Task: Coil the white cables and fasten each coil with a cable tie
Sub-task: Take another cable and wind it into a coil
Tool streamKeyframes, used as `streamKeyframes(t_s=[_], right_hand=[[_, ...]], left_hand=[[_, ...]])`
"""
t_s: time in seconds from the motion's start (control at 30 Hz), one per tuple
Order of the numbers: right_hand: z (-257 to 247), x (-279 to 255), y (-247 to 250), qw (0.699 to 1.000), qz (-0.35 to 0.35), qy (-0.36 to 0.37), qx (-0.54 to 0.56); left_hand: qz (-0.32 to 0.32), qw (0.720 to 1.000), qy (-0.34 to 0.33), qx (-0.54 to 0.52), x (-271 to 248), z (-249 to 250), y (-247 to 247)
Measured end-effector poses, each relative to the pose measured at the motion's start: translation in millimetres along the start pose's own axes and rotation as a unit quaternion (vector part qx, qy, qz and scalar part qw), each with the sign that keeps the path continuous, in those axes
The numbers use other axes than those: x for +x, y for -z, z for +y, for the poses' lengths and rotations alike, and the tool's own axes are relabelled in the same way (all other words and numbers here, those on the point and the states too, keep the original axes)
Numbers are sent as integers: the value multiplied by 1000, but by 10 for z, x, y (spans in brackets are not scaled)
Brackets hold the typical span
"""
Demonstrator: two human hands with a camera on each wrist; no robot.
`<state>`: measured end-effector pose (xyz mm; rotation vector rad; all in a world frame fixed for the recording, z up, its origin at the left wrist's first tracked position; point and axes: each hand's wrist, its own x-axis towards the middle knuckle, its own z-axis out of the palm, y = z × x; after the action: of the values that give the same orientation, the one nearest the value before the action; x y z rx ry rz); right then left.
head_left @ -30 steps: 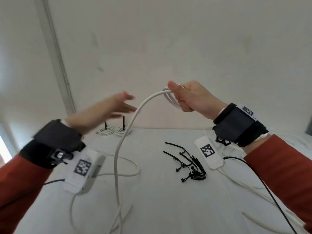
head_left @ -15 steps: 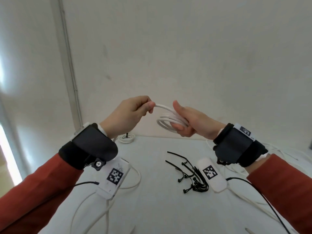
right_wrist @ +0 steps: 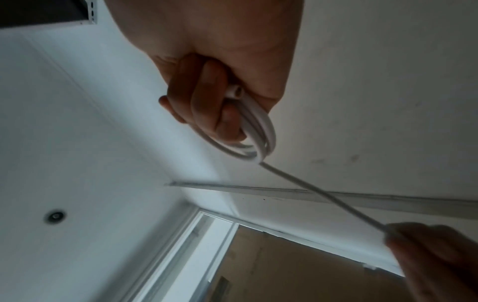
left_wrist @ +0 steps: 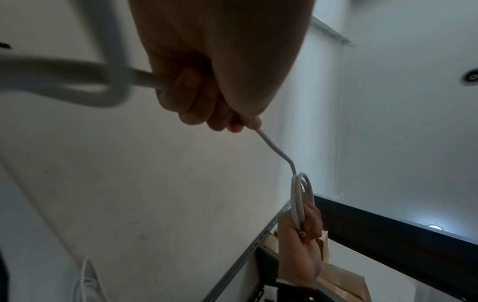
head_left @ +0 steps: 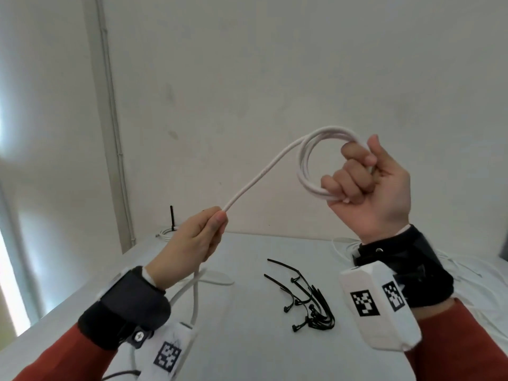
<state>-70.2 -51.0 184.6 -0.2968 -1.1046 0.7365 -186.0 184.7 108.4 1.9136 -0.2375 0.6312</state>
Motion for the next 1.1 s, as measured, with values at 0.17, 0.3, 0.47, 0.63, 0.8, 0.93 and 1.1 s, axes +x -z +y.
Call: streamKeyframes(t_s=[0.17,0.3,0.47,0.63,0.8,0.93,1.1], right_hand=[[45,33,-31,982,104,158,-12],[220,204,8,965,159,194,-72],[479,398,149,929,207,162,-262],[732,310,308,744,111,10,-659],[795,74,238,546,-32,-251,-798],[851,-52,89,636,-28,-324,-700],[863,-19,84,832,-14,-376,-407]], left_hand=[[-15,997,24,66,-193,-165,79],[-7,947,-90,309,-286,-197,84],[-29,912,-125,390,-315,-119,64],[-76,889,-160,423,-315,-15,82],[-64,876,-177,443,-254,59,300],[-76,876,-193,436,-166,43,400],[-70,951,-120,275,-180,85,227]])
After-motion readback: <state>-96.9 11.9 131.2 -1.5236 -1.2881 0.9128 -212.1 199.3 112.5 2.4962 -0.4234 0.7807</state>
